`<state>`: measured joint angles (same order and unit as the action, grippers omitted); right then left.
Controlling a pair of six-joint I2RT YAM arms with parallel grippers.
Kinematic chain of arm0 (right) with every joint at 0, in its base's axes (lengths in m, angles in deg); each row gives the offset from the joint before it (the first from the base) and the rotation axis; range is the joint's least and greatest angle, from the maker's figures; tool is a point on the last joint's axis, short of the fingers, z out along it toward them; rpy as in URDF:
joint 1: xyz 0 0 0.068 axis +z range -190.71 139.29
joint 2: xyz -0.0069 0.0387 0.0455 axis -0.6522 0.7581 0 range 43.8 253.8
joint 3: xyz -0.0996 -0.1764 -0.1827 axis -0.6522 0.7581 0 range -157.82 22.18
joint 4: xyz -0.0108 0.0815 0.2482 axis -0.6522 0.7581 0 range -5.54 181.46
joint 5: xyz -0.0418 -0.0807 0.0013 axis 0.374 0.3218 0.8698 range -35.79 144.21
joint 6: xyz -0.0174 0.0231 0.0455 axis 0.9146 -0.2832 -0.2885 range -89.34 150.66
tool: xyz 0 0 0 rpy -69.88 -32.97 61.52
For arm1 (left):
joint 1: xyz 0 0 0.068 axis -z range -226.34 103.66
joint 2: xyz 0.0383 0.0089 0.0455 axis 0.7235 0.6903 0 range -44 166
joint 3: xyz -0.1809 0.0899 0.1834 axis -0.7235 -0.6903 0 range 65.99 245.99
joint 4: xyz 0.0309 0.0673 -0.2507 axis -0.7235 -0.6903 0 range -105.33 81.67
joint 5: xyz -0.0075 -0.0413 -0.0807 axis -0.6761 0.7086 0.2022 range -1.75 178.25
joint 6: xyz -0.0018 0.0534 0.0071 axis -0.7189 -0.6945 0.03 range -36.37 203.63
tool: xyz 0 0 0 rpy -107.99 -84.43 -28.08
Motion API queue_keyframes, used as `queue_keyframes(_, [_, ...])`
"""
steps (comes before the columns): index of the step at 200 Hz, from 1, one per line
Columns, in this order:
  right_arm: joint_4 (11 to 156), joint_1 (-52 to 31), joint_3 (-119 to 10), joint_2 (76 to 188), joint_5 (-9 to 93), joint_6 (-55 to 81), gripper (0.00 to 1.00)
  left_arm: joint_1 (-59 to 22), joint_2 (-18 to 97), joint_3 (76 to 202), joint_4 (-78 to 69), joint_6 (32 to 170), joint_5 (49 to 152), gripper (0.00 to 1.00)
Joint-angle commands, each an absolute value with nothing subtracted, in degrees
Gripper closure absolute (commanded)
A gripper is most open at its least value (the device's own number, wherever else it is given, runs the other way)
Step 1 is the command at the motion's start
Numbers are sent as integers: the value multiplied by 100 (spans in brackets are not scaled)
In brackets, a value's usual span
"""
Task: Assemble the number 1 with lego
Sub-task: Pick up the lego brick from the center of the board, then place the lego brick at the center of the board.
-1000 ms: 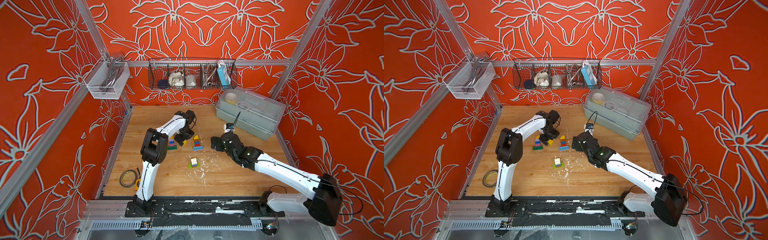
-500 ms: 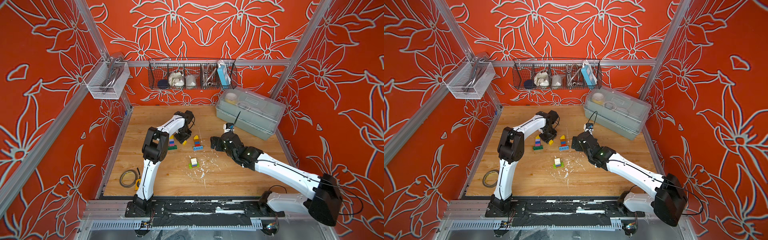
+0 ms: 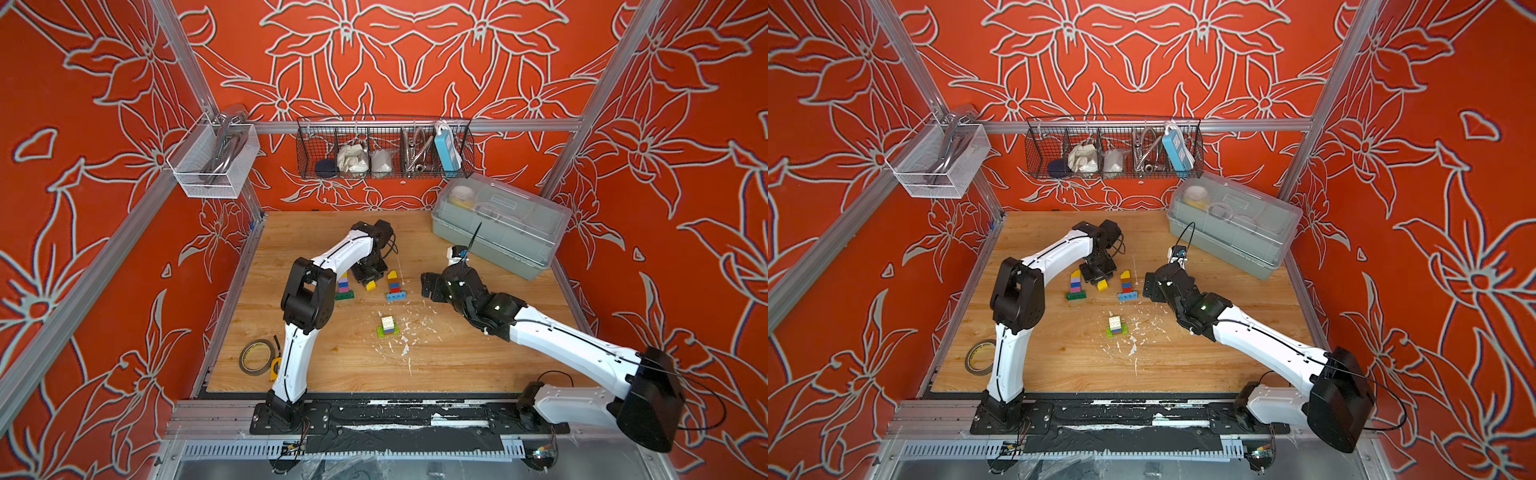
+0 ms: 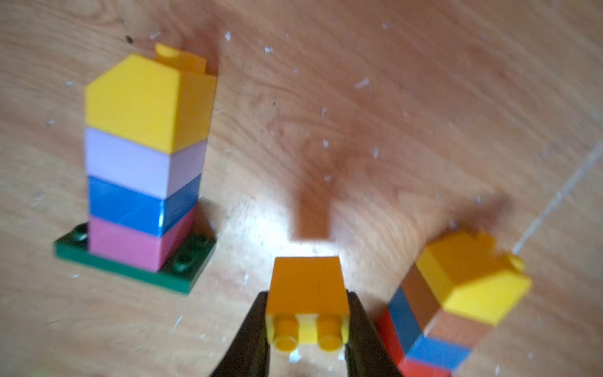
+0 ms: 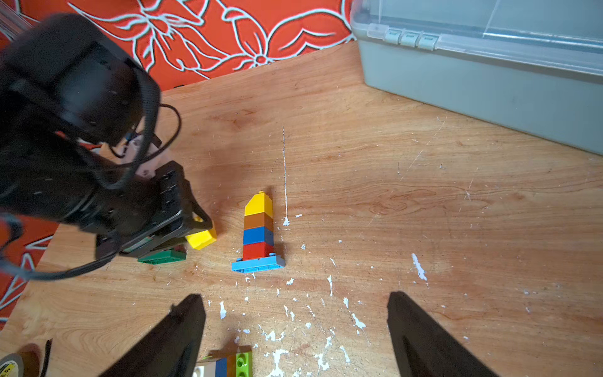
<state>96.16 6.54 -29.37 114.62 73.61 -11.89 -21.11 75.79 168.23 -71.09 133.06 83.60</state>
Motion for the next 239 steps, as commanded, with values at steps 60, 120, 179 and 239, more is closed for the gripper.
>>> queue_keyframes(60, [9720,626,-2810,11376,7316,-1223,9,-2047,3756,13160,-6368,11384,9751,76])
queue_keyframes(120, [9738,623,-2658,11256,7389,-1307,10,-1915,2562,11495,-5555,11732,9868,74])
queue_keyframes(179, [9658,632,-2550,11242,7319,-1328,9,-1682,3194,11574,-5418,11843,9435,73])
queue_keyframes(239, [9649,624,-2590,11233,7331,-1275,9,-1396,4238,11933,-5597,11571,9314,73])
